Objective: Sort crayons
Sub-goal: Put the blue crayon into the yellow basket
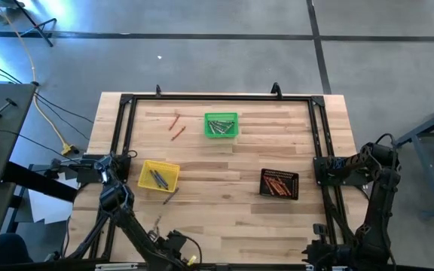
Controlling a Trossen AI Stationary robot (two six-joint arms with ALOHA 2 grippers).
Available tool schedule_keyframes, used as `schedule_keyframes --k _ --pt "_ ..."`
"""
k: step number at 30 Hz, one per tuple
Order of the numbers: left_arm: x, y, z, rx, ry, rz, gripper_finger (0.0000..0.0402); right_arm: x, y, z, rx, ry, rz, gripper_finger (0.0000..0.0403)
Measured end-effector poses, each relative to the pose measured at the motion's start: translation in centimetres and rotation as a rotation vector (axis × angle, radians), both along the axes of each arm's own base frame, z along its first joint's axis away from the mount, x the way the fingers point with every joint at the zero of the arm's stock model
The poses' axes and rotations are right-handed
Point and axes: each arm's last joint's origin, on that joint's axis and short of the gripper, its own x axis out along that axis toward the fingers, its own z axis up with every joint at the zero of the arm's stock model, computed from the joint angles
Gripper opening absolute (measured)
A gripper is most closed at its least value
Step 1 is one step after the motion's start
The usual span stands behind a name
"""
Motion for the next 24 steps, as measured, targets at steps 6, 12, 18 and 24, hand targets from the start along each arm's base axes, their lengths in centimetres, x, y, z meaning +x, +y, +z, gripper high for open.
schedule_keyframes --k 6,12,18,24 --pt "-0.1 0.7 -1.1 0.034 0.032 0.052 0.0145 0.0 0.0 0.0 -0.006 -0.001 0.009 0.0083" --pt "-1.1 0.3 -1.7 0.058 0.049 0.134 0.0145 -0.1 0.0 0.0 -0.046 0.01 0.088 0.0083" --pt "-1.5 0.0 -1.7 0.093 -0.003 0.215 0.0145 0.2 -0.1 -0.1 -0.097 0.025 0.172 0.0083" --pt "-1.5 0.0 -1.8 0.115 -0.035 0.256 0.0145 0.5 -0.2 -0.1 -0.143 0.01 0.231 0.0083"
